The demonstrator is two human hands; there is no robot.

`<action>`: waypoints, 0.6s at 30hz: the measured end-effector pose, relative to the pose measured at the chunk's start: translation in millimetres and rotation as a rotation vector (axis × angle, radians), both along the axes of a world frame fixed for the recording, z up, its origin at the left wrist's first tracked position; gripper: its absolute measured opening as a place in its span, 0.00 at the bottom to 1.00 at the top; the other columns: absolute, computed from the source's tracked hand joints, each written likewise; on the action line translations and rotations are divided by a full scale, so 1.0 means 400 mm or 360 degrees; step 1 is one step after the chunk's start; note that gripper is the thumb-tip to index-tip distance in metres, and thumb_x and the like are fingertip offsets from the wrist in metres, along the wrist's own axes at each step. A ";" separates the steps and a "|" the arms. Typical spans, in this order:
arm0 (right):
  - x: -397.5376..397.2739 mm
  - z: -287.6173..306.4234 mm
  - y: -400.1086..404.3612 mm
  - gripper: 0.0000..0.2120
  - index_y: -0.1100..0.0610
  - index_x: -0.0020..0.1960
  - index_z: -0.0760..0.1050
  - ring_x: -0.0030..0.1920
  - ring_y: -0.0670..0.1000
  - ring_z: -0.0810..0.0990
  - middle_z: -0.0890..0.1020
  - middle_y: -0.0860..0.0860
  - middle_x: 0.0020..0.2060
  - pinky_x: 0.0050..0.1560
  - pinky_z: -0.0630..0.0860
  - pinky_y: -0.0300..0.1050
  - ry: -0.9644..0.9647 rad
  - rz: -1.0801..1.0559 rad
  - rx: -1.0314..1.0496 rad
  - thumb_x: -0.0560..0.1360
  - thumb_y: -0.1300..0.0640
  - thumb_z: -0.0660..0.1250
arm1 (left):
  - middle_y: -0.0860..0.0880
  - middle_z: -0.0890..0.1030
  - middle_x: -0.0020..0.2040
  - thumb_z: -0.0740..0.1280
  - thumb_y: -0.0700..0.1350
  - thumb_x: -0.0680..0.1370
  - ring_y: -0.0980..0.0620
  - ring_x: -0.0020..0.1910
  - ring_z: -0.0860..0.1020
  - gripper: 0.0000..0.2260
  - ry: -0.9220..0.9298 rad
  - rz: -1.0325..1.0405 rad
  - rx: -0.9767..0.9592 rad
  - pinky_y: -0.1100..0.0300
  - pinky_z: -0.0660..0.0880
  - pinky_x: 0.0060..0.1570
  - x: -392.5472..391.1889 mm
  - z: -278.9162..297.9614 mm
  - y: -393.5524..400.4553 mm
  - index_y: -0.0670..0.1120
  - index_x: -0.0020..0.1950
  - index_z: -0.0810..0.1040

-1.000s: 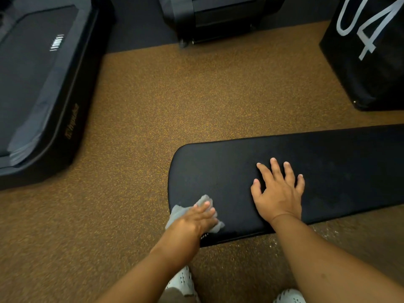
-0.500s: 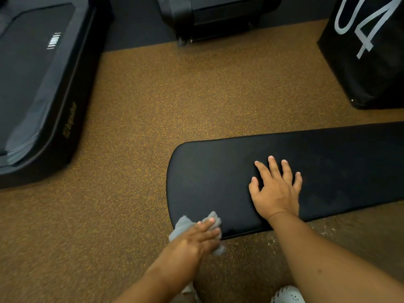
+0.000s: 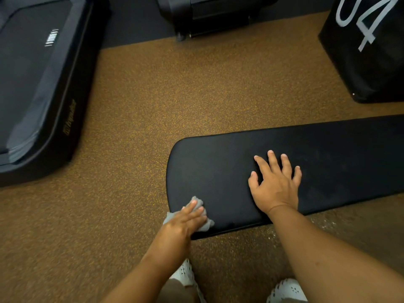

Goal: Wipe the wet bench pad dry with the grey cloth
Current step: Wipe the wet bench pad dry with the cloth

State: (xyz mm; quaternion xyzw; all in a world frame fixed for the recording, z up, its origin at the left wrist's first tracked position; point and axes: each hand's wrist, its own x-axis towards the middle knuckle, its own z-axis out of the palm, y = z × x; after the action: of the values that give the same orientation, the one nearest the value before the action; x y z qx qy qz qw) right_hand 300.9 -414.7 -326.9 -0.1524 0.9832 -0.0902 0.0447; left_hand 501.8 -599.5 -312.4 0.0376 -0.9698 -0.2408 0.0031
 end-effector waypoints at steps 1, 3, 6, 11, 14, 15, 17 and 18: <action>0.001 0.000 0.000 0.24 0.42 0.72 0.60 0.75 0.56 0.48 0.58 0.48 0.75 0.72 0.46 0.64 -0.0003 -0.0001 0.0006 0.76 0.41 0.50 | 0.51 0.76 0.65 0.66 0.25 0.64 0.54 0.69 0.68 0.28 0.0005 0.0033 -0.0012 0.65 0.58 0.70 0.012 0.004 -0.019 0.46 0.60 0.80; 0.001 0.002 -0.001 0.24 0.42 0.72 0.60 0.75 0.56 0.48 0.58 0.48 0.75 0.72 0.46 0.64 0.0000 0.0001 0.0003 0.76 0.41 0.50 | 0.49 0.76 0.65 0.69 0.24 0.65 0.52 0.69 0.68 0.29 -0.0009 0.0132 -0.0021 0.66 0.59 0.69 0.011 0.013 -0.048 0.46 0.61 0.79; 0.000 0.004 0.000 0.24 0.42 0.72 0.60 0.75 0.56 0.48 0.58 0.48 0.76 0.72 0.46 0.64 -0.0008 0.0003 -0.0001 0.76 0.41 0.50 | 0.44 0.76 0.65 0.69 0.28 0.70 0.45 0.68 0.70 0.22 0.0038 0.0314 -0.0050 0.58 0.63 0.68 -0.029 0.011 -0.056 0.43 0.62 0.79; -0.001 0.007 0.003 0.24 0.41 0.72 0.60 0.76 0.56 0.47 0.57 0.48 0.76 0.72 0.45 0.65 -0.0053 0.0006 0.0011 0.77 0.41 0.50 | 0.45 0.76 0.64 0.65 0.28 0.69 0.47 0.67 0.69 0.21 0.0062 0.0464 0.0057 0.59 0.59 0.69 -0.026 0.013 0.000 0.41 0.60 0.80; 0.010 0.022 0.003 0.23 0.41 0.72 0.59 0.76 0.55 0.46 0.56 0.48 0.76 0.70 0.41 0.68 -0.0099 0.0005 -0.0009 0.78 0.42 0.50 | 0.47 0.76 0.64 0.61 0.28 0.68 0.52 0.69 0.66 0.24 0.0034 0.0158 0.0061 0.55 0.66 0.67 0.035 0.026 0.024 0.44 0.60 0.80; 0.025 0.024 0.006 0.23 0.41 0.72 0.59 0.76 0.55 0.46 0.57 0.47 0.76 0.70 0.41 0.68 -0.0099 0.0012 -0.0041 0.78 0.42 0.51 | 0.47 0.78 0.62 0.63 0.29 0.69 0.53 0.67 0.69 0.22 0.0047 0.0113 0.0099 0.58 0.69 0.65 0.046 0.037 0.017 0.45 0.59 0.81; 0.063 0.020 0.020 0.23 0.42 0.73 0.58 0.76 0.54 0.46 0.57 0.47 0.76 0.71 0.41 0.67 -0.0081 0.0079 -0.0039 0.79 0.42 0.50 | 0.47 0.82 0.57 0.68 0.34 0.72 0.53 0.60 0.78 0.18 0.0040 0.0241 0.0205 0.69 0.70 0.58 0.047 0.072 -0.008 0.50 0.58 0.81; 0.078 0.016 0.026 0.24 0.42 0.74 0.58 0.76 0.54 0.46 0.56 0.47 0.76 0.71 0.42 0.66 -0.0070 0.0124 0.0002 0.79 0.42 0.49 | 0.47 0.83 0.56 0.68 0.38 0.74 0.54 0.56 0.80 0.15 0.0043 0.0421 0.0249 0.74 0.68 0.55 0.040 0.094 -0.020 0.51 0.59 0.80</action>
State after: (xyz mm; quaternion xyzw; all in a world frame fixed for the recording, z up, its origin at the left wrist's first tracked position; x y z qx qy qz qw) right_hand 332.0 -404.1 -320.7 -0.1886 0.9753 -0.0911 0.0699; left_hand 517.8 -607.7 -274.6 0.1620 -0.9345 -0.3136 0.0448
